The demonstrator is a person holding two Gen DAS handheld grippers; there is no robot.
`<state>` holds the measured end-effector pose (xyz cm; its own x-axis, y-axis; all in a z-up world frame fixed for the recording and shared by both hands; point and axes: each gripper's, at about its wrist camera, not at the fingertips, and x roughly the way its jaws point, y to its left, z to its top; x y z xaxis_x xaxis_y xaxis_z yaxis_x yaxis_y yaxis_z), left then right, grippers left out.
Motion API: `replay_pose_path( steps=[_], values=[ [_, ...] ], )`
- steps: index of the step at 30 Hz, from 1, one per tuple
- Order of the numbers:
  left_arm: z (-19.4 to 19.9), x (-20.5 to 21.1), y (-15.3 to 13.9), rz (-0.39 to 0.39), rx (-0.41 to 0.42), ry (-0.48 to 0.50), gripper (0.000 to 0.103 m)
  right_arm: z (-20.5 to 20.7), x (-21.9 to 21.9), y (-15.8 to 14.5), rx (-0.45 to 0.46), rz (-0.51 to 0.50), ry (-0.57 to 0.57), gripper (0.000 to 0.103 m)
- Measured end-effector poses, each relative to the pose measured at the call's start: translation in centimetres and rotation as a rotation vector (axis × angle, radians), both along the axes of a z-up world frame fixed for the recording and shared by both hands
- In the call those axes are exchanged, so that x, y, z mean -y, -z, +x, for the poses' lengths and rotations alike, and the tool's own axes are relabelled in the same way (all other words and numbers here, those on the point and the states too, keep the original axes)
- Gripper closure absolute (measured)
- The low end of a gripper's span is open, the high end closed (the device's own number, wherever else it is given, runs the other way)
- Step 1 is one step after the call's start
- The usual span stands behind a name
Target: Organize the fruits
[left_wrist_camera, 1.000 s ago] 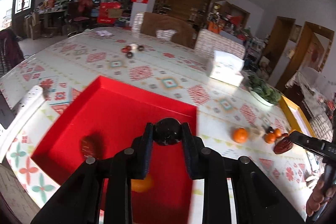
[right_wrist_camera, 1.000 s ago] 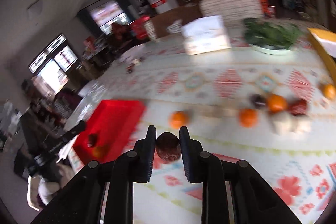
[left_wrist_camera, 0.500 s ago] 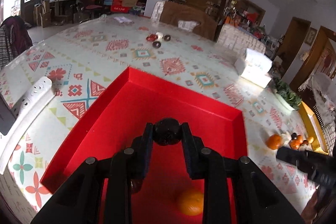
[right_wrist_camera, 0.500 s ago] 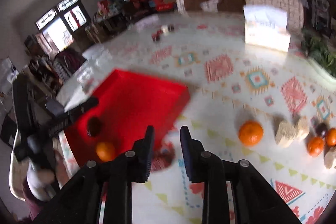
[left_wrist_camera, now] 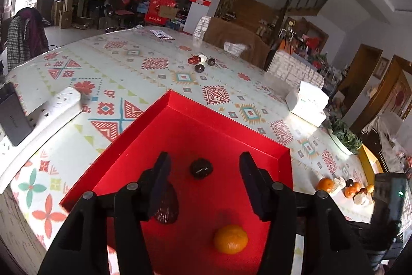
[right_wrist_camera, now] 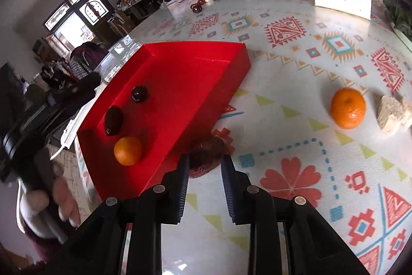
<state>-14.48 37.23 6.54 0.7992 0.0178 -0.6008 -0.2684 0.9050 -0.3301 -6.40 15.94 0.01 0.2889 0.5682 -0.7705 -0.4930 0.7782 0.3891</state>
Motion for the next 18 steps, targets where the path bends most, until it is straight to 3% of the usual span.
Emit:
replay_pose_path(
  steps=[10, 18],
  values=[
    [-1.7, 0.2, -0.1, -0.018, 0.020, -0.029, 0.046, 1.4, -0.4, 0.5, 0.028, 0.006, 0.102, 0.072],
    [-2.6, -0.5, 0.1, -0.037, 0.034, -0.058, 0.046, 1.6, 0.3, -0.4, 0.067, 0.007, 0.114, 0.081]
  ],
)
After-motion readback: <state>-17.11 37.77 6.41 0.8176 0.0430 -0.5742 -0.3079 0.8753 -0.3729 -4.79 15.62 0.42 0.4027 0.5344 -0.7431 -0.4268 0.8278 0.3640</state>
